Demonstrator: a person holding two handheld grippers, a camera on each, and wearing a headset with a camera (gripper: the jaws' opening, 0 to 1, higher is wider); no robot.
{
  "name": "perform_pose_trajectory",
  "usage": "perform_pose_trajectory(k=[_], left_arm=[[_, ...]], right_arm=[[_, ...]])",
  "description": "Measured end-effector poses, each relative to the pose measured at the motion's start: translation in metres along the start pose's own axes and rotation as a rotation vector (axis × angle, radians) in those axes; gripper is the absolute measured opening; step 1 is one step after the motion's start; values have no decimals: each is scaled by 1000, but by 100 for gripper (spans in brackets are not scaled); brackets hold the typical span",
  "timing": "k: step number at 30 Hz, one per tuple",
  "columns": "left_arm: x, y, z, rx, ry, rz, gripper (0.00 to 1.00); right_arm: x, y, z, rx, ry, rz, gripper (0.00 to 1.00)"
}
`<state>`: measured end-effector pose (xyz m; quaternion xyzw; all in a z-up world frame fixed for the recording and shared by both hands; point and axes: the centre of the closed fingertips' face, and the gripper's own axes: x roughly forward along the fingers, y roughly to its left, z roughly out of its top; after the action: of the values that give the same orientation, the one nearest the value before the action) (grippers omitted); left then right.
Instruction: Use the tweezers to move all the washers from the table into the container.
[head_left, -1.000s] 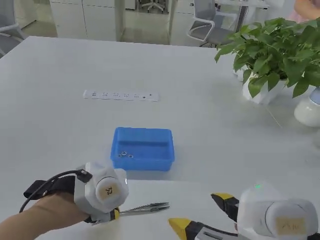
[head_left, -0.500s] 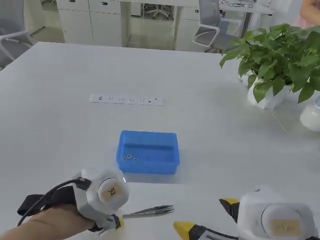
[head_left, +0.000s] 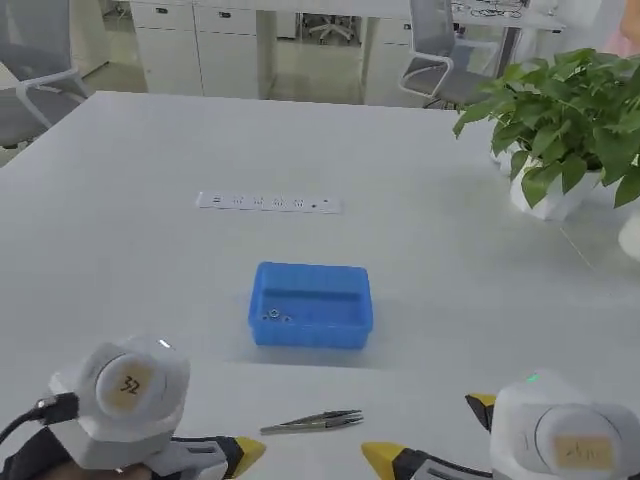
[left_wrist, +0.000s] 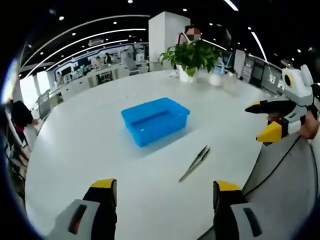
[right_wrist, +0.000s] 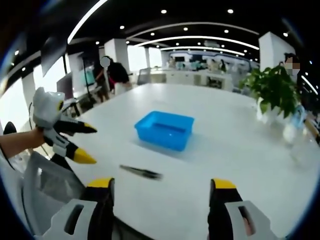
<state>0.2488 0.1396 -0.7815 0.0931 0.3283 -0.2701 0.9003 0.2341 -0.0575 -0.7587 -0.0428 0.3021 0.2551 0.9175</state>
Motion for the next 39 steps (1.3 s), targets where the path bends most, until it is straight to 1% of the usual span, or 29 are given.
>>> perform_pose_trajectory(k=[1, 2, 3, 5, 6, 7, 8, 11, 12, 14, 15, 16, 17, 18, 20, 22, 23, 25, 31, 37, 39], left_arm=[[-7, 5, 5, -28, -41, 27, 83], [-12, 7, 5, -50, -45, 36, 84], [-20, 10, 9, -77, -72, 53, 85], [-29, 16, 15, -107, -118, 86, 87], [-34, 19, 17, -128, -140, 111, 90], [-37, 22, 18, -136, -156, 129, 92], [-42, 26, 20, -139, -183, 154, 93], [-48, 33, 19, -152, -208, 204, 94], [-49, 34, 18, -153, -215, 211, 94], [-52, 38, 18, -166, -235, 240, 93], [-52, 40, 16, -171, -240, 247, 94], [-51, 42, 15, -176, -241, 259, 93], [-51, 46, 11, -185, -242, 283, 93], [-51, 46, 10, -187, -242, 290, 91], [-49, 45, 10, -185, -234, 289, 90], [-49, 43, 12, -150, -232, 298, 89], [-48, 40, 11, -128, -221, 298, 89], [-45, 39, 7, -94, -193, 301, 89], [-41, 39, 6, -73, -179, 293, 88], [-41, 42, 4, -64, -173, 302, 88], [-40, 42, 3, -64, -168, 301, 88]], right_arm=[[-1, 0, 2, 2, -2, 2, 76], [-2, 0, 3, 3, -4, 3, 76], [-4, -2, 5, -8, -13, -2, 77], [-6, -8, 6, -28, -7, -18, 76], [-8, -11, 6, -29, -7, -24, 76], [-9, -14, 7, -26, -7, -28, 76], [-11, -17, 8, -19, -12, -34, 76], [-13, -23, 11, -15, -19, -51, 76], [-13, -28, 10, -39, -9, -69, 77], [-13, -34, 8, -63, -1, -90, 76], [-12, -33, 7, -55, 1, -84, 76], [-12, -33, 6, -44, 3, -82, 76], [-11, -33, 5, -35, 3, -82, 76], [-9, -33, 4, -30, 4, -85, 75], [-6, -33, 0, -45, 23, -94, 75], [-6, -33, -2, -58, 35, -101, 75], [-7, -33, -1, -56, 34, -100, 75], [-7, -32, -1, -51, 33, -98, 75], [-6, -32, -4, -60, 48, -101, 75], [-7, -40, -2, -32, 31, -119, 75], [-7, -41, -3, -35, 31, -123, 75]])
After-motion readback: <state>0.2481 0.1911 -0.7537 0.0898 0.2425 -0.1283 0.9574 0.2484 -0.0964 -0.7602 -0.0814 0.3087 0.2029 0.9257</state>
